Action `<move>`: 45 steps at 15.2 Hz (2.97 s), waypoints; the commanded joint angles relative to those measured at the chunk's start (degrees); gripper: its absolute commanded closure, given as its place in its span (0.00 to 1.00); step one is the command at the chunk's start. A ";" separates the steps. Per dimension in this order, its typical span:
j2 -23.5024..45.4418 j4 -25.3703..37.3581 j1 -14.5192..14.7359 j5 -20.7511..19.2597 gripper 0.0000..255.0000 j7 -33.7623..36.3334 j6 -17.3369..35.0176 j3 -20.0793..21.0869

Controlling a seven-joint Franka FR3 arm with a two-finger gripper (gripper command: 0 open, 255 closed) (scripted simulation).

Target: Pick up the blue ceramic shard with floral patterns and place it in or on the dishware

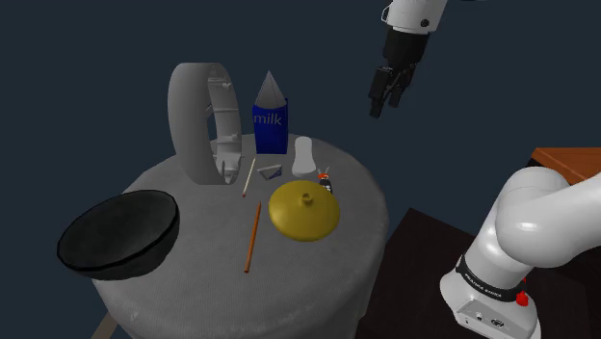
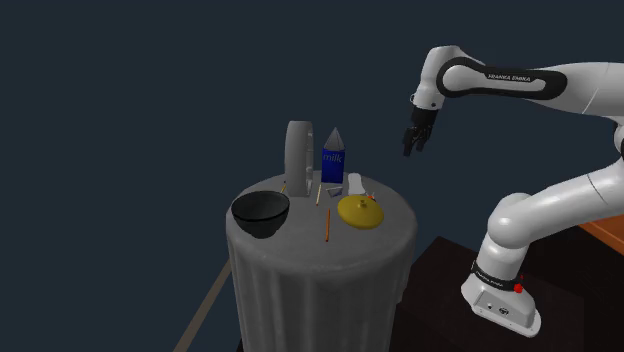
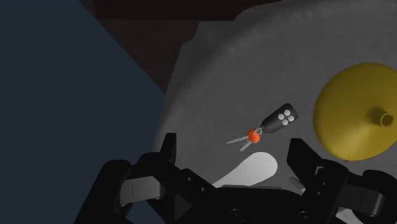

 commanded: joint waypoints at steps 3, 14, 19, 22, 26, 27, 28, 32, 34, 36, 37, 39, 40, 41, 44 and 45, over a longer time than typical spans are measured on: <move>1.31 -1.62 0.08 1.72 0.00 2.78 3.78 1.55; 14.62 -4.15 0.13 8.86 0.00 17.07 25.32 10.47; 23.47 -1.61 -0.50 9.72 0.00 23.65 34.61 14.53; 29.37 0.97 -1.04 9.01 0.00 27.99 39.71 16.81; 33.88 2.30 -1.35 7.81 0.00 30.84 43.82 18.25; 34.45 2.11 -1.36 7.63 0.00 30.97 44.58 18.39; 35.04 1.93 -1.37 7.44 0.00 31.11 45.33 18.53; 37.22 1.40 -1.41 6.66 0.00 31.68 48.00 19.01; 37.22 1.40 -1.40 6.66 0.00 31.68 48.00 19.01; 37.22 1.40 -1.40 6.65 0.00 31.68 48.00 19.01; 37.22 1.40 -1.40 6.65 0.00 31.68 48.00 19.01; 37.22 1.40 -1.40 6.65 0.00 31.68 48.00 19.01; 37.22 1.40 -1.40 6.66 1.00 31.68 48.00 19.00; 37.22 1.40 -1.40 6.65 1.00 31.68 48.00 19.00; 37.22 1.40 -1.40 6.65 1.00 31.68 48.00 19.00; 37.22 1.40 -1.40 6.65 1.00 31.68 48.00 19.00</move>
